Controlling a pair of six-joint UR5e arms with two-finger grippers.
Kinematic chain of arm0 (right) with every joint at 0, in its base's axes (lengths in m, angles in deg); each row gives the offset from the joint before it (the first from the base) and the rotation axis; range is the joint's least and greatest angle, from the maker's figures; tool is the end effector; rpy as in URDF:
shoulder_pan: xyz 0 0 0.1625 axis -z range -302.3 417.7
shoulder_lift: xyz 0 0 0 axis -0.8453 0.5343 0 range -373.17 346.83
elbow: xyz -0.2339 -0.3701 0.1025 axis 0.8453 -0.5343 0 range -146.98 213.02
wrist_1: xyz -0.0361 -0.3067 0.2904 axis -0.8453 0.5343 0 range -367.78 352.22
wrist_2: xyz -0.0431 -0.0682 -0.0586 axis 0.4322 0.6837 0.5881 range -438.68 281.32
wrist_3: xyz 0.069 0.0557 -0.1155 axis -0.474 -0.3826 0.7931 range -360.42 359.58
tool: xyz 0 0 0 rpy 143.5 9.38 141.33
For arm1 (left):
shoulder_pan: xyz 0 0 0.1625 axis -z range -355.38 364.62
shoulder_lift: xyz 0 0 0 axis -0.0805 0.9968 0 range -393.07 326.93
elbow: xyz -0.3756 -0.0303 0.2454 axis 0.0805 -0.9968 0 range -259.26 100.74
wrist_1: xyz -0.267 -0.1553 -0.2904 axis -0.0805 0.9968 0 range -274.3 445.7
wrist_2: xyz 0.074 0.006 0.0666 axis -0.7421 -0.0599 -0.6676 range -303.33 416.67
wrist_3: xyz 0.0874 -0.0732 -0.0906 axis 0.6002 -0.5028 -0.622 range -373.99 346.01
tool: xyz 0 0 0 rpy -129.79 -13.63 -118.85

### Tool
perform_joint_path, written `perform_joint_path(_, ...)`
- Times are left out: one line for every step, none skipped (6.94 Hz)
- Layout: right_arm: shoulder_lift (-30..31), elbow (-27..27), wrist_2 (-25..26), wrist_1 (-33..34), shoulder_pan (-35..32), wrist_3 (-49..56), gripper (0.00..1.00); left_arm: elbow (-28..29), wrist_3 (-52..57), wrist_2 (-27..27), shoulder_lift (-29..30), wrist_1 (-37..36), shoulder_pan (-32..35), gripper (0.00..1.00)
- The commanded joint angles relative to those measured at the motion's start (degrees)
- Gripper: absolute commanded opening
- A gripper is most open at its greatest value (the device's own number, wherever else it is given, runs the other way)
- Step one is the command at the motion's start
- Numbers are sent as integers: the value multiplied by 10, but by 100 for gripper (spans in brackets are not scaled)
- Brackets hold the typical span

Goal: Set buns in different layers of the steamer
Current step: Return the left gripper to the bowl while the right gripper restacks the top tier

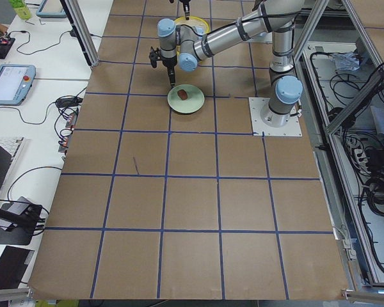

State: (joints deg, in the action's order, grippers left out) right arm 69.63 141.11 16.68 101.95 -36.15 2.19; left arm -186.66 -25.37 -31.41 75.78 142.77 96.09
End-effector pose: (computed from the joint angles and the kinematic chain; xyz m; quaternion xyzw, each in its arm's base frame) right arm 0.1535 -0.4962 0.2828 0.0585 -0.9960 -0.0478 0.0473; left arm -0.1525 -0.5572 0.1990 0.0868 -0.9957 -0.0307 0.0134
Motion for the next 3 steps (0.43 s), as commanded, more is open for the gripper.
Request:
perform_joint_path(-11,0,3,7,-17,-5,7,-31,20,-29,0,0,-14,100)
perform_joint_path(-12,-1,8,22,-17,0,7,-33,31,-37,0,1,-16,100)
perform_joint_path(-12,-1,6,27,-17,-1,8,-49,28,-33,0,-2,-16,100)
